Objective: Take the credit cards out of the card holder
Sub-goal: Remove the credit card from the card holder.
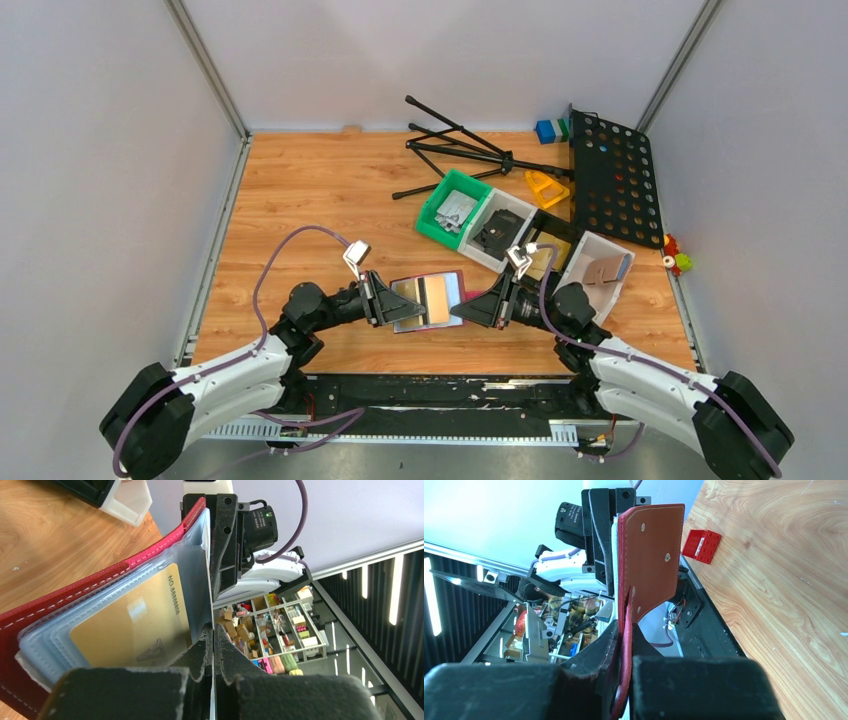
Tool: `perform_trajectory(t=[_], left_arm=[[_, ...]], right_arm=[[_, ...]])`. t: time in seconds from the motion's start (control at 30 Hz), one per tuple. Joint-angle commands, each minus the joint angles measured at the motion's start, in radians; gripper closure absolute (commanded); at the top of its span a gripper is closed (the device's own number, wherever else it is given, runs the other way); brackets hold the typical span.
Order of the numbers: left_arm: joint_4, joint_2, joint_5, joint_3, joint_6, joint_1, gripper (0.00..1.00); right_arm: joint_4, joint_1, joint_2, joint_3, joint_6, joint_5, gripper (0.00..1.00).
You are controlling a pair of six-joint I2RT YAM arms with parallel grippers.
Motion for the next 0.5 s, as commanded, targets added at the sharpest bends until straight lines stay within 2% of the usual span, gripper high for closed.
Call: perform_trajectory(t=[0.0, 0.13, 0.23, 0.37, 0.47], left_arm=[[0.087, -0.009, 0.012, -0.007, -0.018, 0.012, 1.0], [0.079, -0.015, 0.018, -0.016, -0.02, 0.031, 1.0], [0.008, -0.043, 0.029, -0.015, 0.001, 0.068, 1.0], [-0.216, -0.097, 0.029, 0.012, 0.081, 0.121, 1.0], [-0.461, -0.129, -0.013, 0.064, 0.192, 0.13, 1.0]], right_arm=[[-0.047, -0.015, -0.042, -0.009, -0.025, 0.023, 0.97], [-0.133, -0.025, -0.094, -0.013, -0.046, 0.044, 0.99], [-0.274, -0.031, -0.158, -0.013, -0.085, 0.098, 1.0], [-0.513, -0.032, -0.233, 0.0, -0.153, 0.209, 1.0], [-0.551, -0.03, -0.234, -0.021, -0.16, 0.242, 1.0]])
